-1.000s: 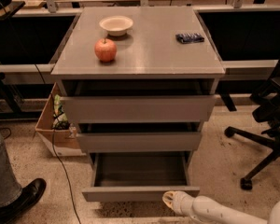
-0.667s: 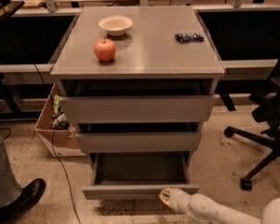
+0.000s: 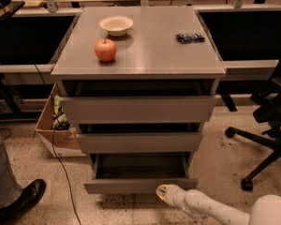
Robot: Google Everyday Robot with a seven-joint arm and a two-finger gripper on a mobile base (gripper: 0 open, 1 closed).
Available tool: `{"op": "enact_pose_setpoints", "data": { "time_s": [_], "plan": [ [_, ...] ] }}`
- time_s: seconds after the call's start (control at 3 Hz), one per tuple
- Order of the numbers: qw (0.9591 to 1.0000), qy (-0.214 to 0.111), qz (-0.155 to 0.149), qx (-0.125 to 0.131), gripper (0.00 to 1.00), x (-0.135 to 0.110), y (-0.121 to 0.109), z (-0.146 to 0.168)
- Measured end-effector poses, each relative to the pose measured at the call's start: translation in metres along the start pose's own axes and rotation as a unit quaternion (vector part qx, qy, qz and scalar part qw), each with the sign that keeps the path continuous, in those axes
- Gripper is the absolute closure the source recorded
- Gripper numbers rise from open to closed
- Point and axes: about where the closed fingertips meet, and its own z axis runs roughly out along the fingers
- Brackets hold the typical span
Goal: Close bottom drawer
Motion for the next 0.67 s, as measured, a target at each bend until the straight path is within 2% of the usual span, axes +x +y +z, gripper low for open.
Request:
{"op": "enact_pose_setpoints", "data": {
  "time_s": [0.33,0.67],
  "plan": [
    [0.9998,-0.010,-0.008,0.012,1.00,-0.0080,-0.0162,0.0143],
    [0.9998,-0.013,-0.010,0.014,1.00,-0.0105,-0.0182,0.0167]
  ]
}}
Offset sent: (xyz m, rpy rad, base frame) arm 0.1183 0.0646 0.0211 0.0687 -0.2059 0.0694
